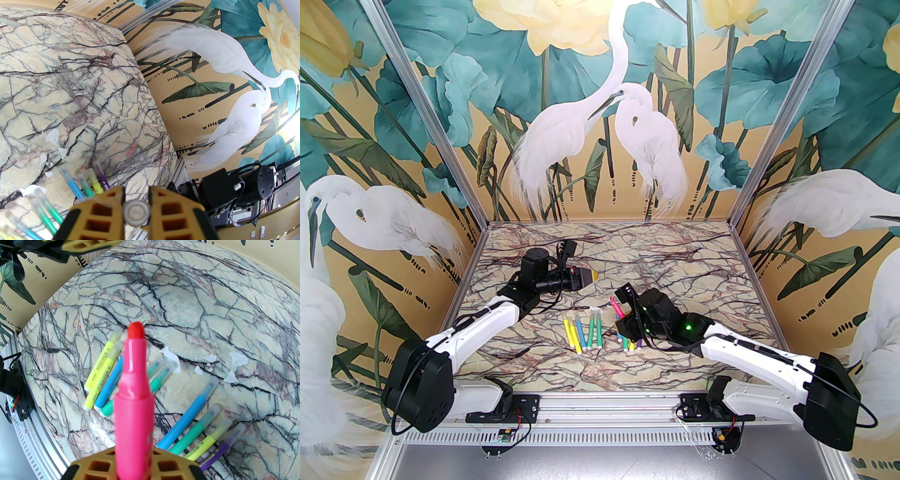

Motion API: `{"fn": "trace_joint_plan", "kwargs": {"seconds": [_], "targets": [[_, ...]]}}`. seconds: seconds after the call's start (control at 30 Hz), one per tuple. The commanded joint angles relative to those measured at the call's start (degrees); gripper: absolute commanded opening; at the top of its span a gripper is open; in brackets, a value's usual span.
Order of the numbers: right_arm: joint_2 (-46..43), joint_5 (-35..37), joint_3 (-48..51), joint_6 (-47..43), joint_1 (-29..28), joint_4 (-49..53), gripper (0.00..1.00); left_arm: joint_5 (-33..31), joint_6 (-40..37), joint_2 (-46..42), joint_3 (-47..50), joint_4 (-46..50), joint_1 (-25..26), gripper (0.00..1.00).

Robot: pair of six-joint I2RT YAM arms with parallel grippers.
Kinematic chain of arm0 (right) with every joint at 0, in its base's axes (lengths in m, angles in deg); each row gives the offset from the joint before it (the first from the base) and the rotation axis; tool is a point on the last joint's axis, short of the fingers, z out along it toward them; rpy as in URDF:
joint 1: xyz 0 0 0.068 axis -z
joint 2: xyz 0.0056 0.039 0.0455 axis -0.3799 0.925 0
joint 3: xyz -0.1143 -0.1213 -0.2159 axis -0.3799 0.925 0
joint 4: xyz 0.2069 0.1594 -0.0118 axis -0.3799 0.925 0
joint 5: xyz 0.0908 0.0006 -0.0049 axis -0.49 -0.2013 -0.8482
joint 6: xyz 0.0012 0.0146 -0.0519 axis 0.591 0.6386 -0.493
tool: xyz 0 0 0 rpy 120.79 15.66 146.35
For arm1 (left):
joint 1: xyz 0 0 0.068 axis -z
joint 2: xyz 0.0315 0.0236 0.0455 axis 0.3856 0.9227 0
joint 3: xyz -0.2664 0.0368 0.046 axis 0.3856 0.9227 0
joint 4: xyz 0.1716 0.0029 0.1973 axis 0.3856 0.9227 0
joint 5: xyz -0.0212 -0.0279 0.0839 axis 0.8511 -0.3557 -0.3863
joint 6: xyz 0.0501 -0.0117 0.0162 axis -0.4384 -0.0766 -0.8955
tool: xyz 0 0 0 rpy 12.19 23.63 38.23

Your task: Open the pen caps

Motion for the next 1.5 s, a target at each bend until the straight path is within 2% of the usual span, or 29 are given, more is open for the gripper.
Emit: {"fn": "trace_joint_plan", "kwargs": {"seconds": [0.0, 0.23, 0.47, 0.57, 0.7, 0.93, 1.1, 1.23, 1.47], "targets": [[-1.14, 0.99, 0.83, -0.54, -0.27, 0.53, 0.0, -3.06, -2.98, -2.31, 0.17, 4.41, -0.58, 0.0], [-1.44, 14.25, 0.54, 1.3, -0.17, 2.14, 0.0, -12.45, -10.6, -5.07, -2.96, 18.59, -0.55, 0.0], [-1.79, 20.79, -0.02, 1.87, 0.15, 3.48, 0.0, -22.45, -17.06, -7.89, -5.3, 29.75, -0.58, 0.0], [-1.75, 24.49, -0.41, 2.06, 0.8, 4.37, 0.0, -29.2, -20.32, -7.92, -7.33, 35.1, -0.52, 0.0], [-1.86, 27.2, -1.73, 1.0, 3.43, 5.72, 0.0, -37.41, -22.8, -7.66, -8.59, 39.12, -0.58, 0.0], [-1.67, 25.34, -2.6, 0.3, 11.61, 5.48, 0.0, -48.06, -22.79, -6.2, -8.58, 39.13, -0.85, 0.0], [-1.37, 25.51, -2.71, 0.54, 15.83, 5.03, 0.0, -49.81, -22.63, -3.61, -8.09, 38.97, -3.75, 0.0], [-0.33, 24.61, -2.53, 1.33, 19.4, 4.94, 0.0, -47.34, -21.47, -1.41, -7.16, 37.63, -8.28, 0.0], [4.48, 20.85, -2.49, 4.22, 26.23, 4.44, 0.0, -45.32, -19.32, 3.78, -6.01, 35.28, -13.03, 0.0]]}}
